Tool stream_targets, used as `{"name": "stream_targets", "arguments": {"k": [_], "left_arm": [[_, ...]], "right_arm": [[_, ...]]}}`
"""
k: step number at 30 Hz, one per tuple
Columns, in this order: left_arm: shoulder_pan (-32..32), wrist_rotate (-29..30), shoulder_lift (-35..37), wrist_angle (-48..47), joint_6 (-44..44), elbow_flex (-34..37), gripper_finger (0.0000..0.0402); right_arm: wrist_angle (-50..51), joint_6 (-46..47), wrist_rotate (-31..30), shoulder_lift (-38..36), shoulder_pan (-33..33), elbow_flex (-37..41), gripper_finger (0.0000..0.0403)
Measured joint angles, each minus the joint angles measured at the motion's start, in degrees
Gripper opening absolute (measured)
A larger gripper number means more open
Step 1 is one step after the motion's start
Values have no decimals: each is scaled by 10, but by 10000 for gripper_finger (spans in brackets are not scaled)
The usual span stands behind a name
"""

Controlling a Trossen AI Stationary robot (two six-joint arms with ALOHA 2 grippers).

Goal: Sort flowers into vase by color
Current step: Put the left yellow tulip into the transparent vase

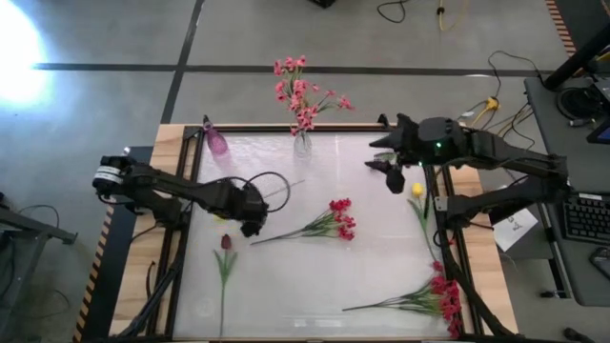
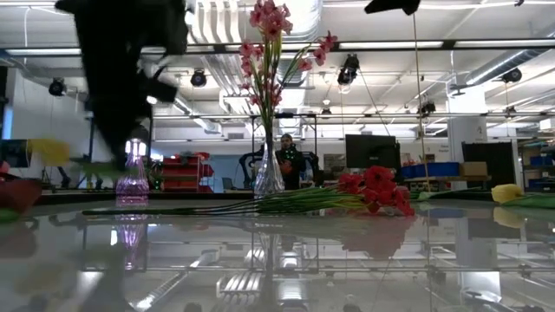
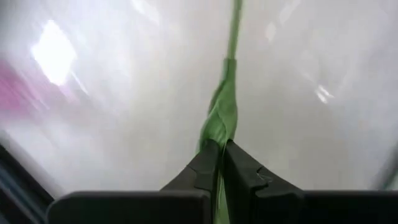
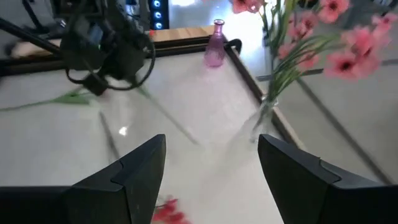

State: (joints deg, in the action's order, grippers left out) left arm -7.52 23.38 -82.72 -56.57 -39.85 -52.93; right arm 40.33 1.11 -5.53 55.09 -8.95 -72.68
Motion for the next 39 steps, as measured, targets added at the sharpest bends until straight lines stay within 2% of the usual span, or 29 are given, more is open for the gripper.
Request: {"name": "stream_targets", "arguments": {"k": [3, 6, 10, 13, 16, 20, 25, 29, 34, 39], "left_arm": [[-22, 116, 0, 27, 160, -54, 0], [-44, 191, -7, 95, 345, -93, 0], [-61, 208, -36, 177, 571, -114, 0], [-78, 258, -72, 232, 686, -127, 0], [-93, 288, -112, 281, 789, -145, 0], [-106, 315, -163, 298, 803, -179, 0], [-133, 300, -197, 304, 818, -230, 0], [-165, 275, -195, 318, 832, -242, 0], [-201, 272, -167, 320, 837, -228, 0], [-221, 271, -152, 316, 837, -204, 0]], "right_arm": [[-4, 62, 15, -16, 23, 36, 242], [-4, 124, 19, -25, 57, 84, 240], [-57, 140, 24, -24, 121, 136, 240], [-126, 180, 8, -10, 156, 157, 240], [-128, 241, 17, 20, 157, 168, 240], [-173, 316, 24, 53, 157, 188, 240], [-240, 389, 59, 120, 154, 199, 240], [-265, 415, 88, 185, 152, 168, 239], [-299, 460, 168, 259, 149, 123, 233], [-305, 469, 181, 326, 154, 67, 222]]}}
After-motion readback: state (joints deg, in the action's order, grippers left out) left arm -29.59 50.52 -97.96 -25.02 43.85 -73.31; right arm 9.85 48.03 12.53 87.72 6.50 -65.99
